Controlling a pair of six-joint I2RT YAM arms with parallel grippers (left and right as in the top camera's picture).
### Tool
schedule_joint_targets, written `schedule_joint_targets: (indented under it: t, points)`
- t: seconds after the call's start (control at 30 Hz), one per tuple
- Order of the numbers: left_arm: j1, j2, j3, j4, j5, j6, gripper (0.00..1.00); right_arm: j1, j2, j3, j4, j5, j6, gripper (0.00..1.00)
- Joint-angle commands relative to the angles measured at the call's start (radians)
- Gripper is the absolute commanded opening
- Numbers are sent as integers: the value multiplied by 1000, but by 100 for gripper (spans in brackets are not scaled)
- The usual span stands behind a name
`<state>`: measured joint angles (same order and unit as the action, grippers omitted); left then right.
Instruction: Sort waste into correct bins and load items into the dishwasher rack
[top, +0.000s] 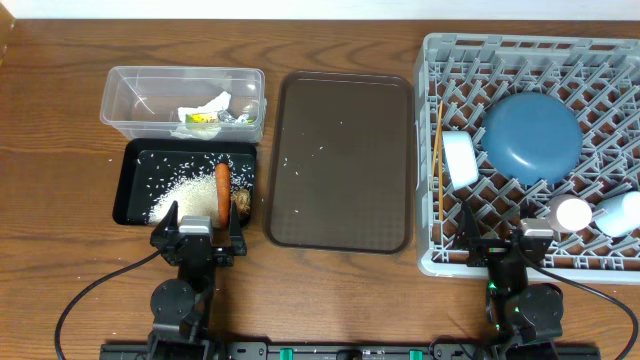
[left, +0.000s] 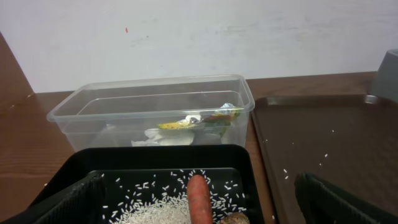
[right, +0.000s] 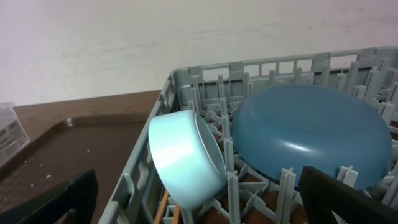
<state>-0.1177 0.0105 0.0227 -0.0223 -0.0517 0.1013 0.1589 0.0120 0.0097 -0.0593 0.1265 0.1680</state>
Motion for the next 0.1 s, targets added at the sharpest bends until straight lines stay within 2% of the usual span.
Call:
schedule_joint_targets:
  t: [0.0,0.07]
  points:
    - [5,-6,-19,-29,-1,-8,98,-8,-6,-4,0,-4,10,99]
    - [5,-6,-19,-29,-1,-8,98,-8,-6,-4,0,-4,10,99]
